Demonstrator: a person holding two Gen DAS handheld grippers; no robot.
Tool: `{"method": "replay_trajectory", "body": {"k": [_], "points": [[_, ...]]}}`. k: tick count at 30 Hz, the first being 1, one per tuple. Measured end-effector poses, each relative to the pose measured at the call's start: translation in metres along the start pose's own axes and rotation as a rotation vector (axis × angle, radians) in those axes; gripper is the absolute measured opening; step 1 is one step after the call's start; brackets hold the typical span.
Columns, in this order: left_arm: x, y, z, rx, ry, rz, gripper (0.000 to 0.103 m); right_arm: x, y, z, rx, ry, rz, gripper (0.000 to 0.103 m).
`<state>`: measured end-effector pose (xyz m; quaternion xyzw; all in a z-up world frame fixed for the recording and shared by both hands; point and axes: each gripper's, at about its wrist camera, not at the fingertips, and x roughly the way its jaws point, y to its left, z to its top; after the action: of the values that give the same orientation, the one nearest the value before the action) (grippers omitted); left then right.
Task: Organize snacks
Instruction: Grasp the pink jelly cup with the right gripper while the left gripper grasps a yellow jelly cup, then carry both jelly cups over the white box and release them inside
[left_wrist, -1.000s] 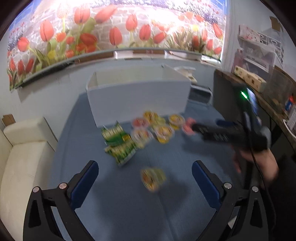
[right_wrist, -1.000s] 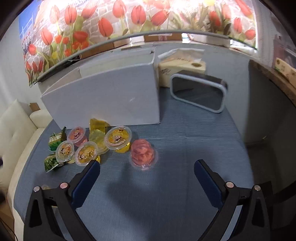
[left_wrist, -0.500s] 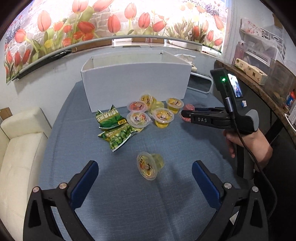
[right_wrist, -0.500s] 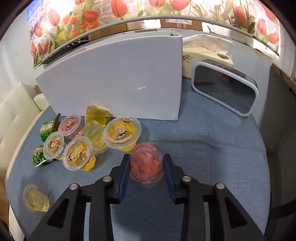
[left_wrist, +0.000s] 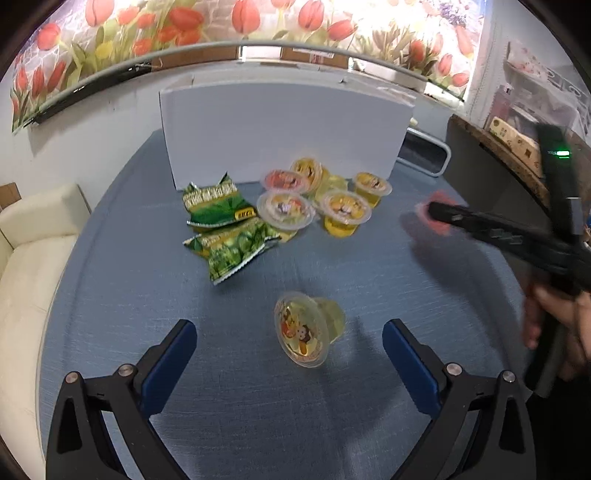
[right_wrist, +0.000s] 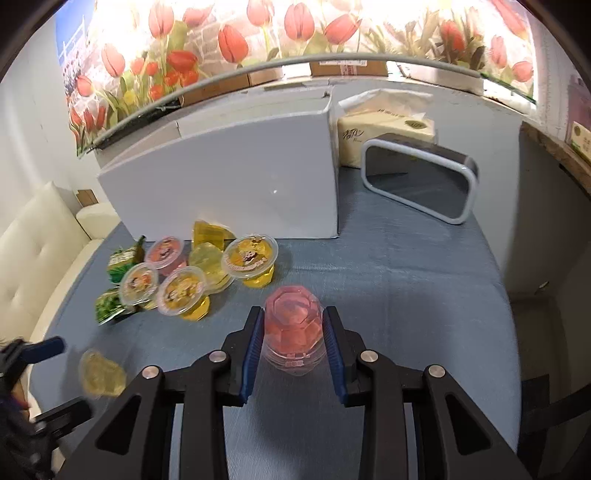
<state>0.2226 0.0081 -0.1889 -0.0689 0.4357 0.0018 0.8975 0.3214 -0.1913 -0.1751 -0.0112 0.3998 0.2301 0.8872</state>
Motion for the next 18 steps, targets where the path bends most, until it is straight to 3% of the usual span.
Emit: {"method": "replay_trajectory", "body": {"k": [7, 9, 11, 18], "points": [[0.018, -0.007, 0.001, -0.012, 0.014, 0.047, 0.099, -0.032, 0.007, -0.007, 0.003, -0.046, 0.013, 0.035], [0.025, -0.009, 0.001, -0.015, 0.027, 0.064, 0.068, -0.038, 0.007, -0.008, 0.011, -0.056, 0.023, 0.035], [0.028, -0.013, 0.001, -0.002, 0.033, 0.084, 0.049, -0.043, 0.009, -0.01, 0.014, -0.059, 0.026, 0.035], [0.019, -0.01, -0.002, -0.019, 0.027, 0.047, 0.048, -0.054, 0.015, -0.017, 0.019, -0.072, 0.044, 0.035]]}}
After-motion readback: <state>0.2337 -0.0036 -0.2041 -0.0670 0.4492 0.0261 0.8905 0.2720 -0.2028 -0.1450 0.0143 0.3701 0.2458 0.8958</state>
